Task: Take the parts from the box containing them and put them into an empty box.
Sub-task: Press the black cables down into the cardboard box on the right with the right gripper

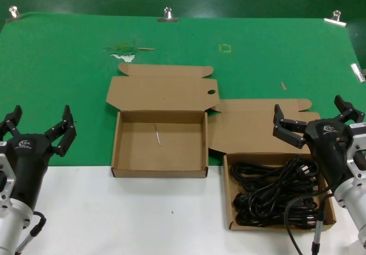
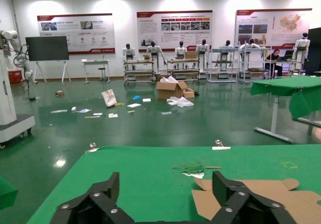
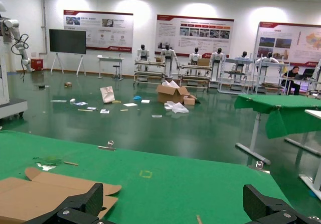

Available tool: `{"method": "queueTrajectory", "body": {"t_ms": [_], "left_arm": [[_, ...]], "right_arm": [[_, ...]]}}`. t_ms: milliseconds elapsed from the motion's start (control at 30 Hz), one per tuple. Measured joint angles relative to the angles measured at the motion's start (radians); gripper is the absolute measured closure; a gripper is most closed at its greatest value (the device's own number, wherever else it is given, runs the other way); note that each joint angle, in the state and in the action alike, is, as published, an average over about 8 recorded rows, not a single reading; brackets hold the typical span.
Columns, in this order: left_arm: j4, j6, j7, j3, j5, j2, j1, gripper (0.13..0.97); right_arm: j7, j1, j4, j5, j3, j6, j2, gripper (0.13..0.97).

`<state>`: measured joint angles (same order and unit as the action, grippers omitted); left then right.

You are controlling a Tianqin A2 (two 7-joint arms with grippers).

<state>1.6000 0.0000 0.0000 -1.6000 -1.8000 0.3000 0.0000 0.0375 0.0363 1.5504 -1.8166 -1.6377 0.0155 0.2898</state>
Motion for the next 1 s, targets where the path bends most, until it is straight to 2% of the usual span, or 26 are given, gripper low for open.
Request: {"method": "queueTrajectory", "body": {"t_ms": [133,400,433,600,700,833,1000], "left_arm": [[0.000,0.000,0.000,0.000,0.000,0.000,0.000,0.434],[0.000,0.000,0.000,0.000,0.000,0.000,0.000,0.650],[0.000,0.000,0.000,0.000,0.000,0.000,0.000,0.650],[0.000,0.000,0.000,0.000,0.000,0.000,0.000,0.753],[0.000,0.000,0.000,0.000,0.000,0.000,0.000,0.815],[0.000,0.000,0.000,0.000,0.000,0.000,0.000,0.815],[0.000,0.000,0.000,0.000,0.000,0.000,0.000,0.877]], "right_arm": [[0.007,-0.002,-0.001,0.004,0.011,0.007,-0.001,0.129],[0.038,-0.013,0.000,0.014,0.048,0.038,-0.014,0.129],[0.043,-0.015,0.001,0.015,0.052,0.042,-0.016,0.129],[0.060,-0.024,0.010,0.021,0.053,0.067,-0.007,0.129],[0.051,-0.026,0.023,0.025,0.034,0.087,0.025,0.129],[0.018,-0.015,0.045,0.030,-0.008,0.135,0.100,0.129],[-0.004,0.029,0.070,0.030,-0.047,0.243,0.211,0.129]]}}
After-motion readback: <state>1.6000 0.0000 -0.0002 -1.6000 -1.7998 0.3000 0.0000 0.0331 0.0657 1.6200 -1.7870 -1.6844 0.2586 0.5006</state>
